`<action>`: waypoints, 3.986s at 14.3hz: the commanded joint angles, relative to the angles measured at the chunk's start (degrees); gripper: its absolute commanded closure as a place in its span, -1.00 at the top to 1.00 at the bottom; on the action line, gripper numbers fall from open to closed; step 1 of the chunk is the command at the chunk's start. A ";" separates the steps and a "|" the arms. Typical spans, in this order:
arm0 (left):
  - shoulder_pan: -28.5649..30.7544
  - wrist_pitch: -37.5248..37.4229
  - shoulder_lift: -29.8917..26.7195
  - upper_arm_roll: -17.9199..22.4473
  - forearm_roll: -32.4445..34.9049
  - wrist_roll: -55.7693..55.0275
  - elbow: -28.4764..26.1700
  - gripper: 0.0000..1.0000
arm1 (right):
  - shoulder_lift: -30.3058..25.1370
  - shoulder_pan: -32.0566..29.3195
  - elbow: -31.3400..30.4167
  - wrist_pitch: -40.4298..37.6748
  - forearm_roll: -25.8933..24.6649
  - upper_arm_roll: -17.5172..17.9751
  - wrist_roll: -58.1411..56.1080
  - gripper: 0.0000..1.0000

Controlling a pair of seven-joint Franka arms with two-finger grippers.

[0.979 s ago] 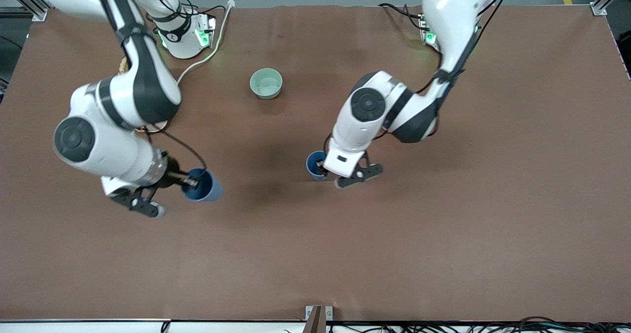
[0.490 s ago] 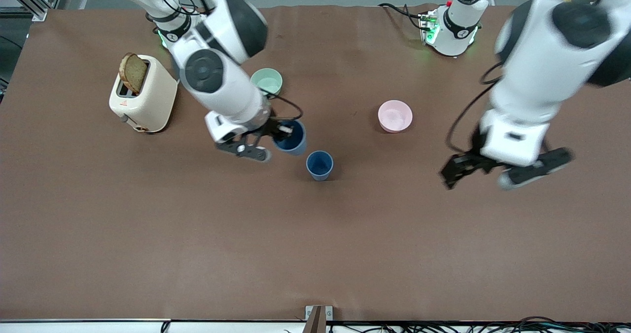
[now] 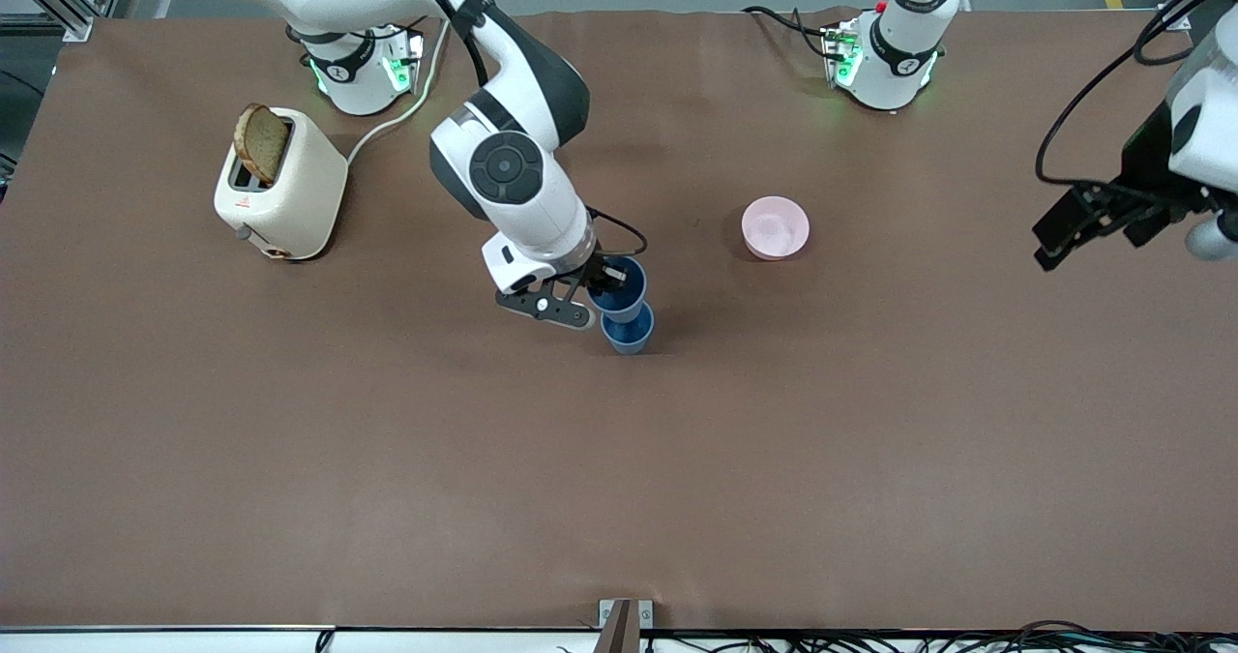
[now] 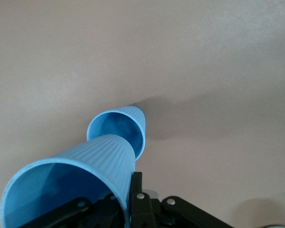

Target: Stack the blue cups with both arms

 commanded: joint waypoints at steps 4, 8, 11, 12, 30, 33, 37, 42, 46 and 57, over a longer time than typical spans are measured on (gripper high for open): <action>3.67 -8.91 -4.77 0.17 -1.93 13.94 -2.31 1.00 | 2.06 0.94 0.28 4.94 -3.13 0.17 2.27 -0.93; 4.12 -11.20 -6.09 0.43 -3.53 16.16 -4.51 1.00 | 2.85 0.24 0.46 4.79 -3.04 0.17 2.10 -0.93; 5.08 -10.42 -7.59 0.43 -5.19 17.66 -7.06 1.00 | 2.76 0.59 0.37 4.17 -3.04 0.17 2.01 -0.93; 5.17 -10.15 -7.59 0.43 -5.20 17.66 -7.50 1.00 | 2.85 0.77 0.20 3.91 -3.13 0.17 2.01 -0.93; 5.44 -9.54 -7.77 -0.09 -4.41 22.58 -7.86 1.00 | -6.17 -3.25 -0.07 -5.54 -12.86 -0.35 3.77 1.00; 5.35 -9.62 -7.77 -0.18 -4.41 22.67 -7.77 1.00 | -15.32 -12.03 -0.33 -14.00 -13.76 -0.44 -1.65 1.00; 5.26 -9.54 -7.68 -0.18 -4.41 22.67 -7.59 1.00 | -23.15 -19.89 -0.51 -22.18 -12.80 -9.53 -25.60 1.00; 5.35 -9.54 -7.68 -0.18 -4.49 21.70 -7.59 1.00 | -30.36 -20.24 -3.65 -29.06 -2.87 -25.38 -47.70 1.00; 5.17 -9.54 -7.59 -0.18 -4.41 21.70 -7.50 1.00 | -32.48 -23.04 -5.78 -28.88 -0.77 -24.01 -51.16 1.00; 5.52 -9.62 -7.24 -0.01 -4.50 22.67 -6.71 1.00 | -31.95 -22.52 -0.60 -32.57 -0.23 -24.00 -54.14 1.00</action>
